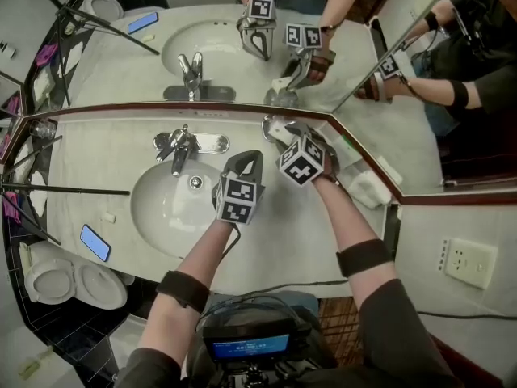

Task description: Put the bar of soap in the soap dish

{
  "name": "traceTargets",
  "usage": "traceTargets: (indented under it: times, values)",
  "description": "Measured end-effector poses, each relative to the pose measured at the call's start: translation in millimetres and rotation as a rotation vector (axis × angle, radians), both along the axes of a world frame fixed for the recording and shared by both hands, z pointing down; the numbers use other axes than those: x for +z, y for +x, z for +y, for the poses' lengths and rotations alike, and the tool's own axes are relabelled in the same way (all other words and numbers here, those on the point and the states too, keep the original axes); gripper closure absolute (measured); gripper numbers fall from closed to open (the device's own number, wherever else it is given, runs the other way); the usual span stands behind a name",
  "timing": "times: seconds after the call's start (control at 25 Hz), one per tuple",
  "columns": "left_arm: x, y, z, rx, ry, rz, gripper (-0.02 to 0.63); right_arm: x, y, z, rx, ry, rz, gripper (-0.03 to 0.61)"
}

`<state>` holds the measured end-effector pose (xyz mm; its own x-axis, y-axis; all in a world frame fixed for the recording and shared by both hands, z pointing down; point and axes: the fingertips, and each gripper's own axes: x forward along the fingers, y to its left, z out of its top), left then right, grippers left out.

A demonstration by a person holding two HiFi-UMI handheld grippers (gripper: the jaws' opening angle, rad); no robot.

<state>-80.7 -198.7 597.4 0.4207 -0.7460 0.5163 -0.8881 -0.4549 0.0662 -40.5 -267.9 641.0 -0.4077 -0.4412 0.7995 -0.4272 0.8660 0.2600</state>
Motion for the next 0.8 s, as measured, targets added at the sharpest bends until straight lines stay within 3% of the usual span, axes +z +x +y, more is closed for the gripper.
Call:
traceTargets:
  times: [0.56, 0.8]
  values:
    - [18.9, -0.8, -9.6, -0.011, -0.034, 0.008, 0.611, 33.6, -7.2, -10.6, -0.079, -0.044, 0.120, 0.366]
    - [17.0, -1.8, -6.2, -0.012, -0.036, 0.006, 0.611, 25.6, -3.6, -11.2, -0.048, -0.043, 0.081, 0.353]
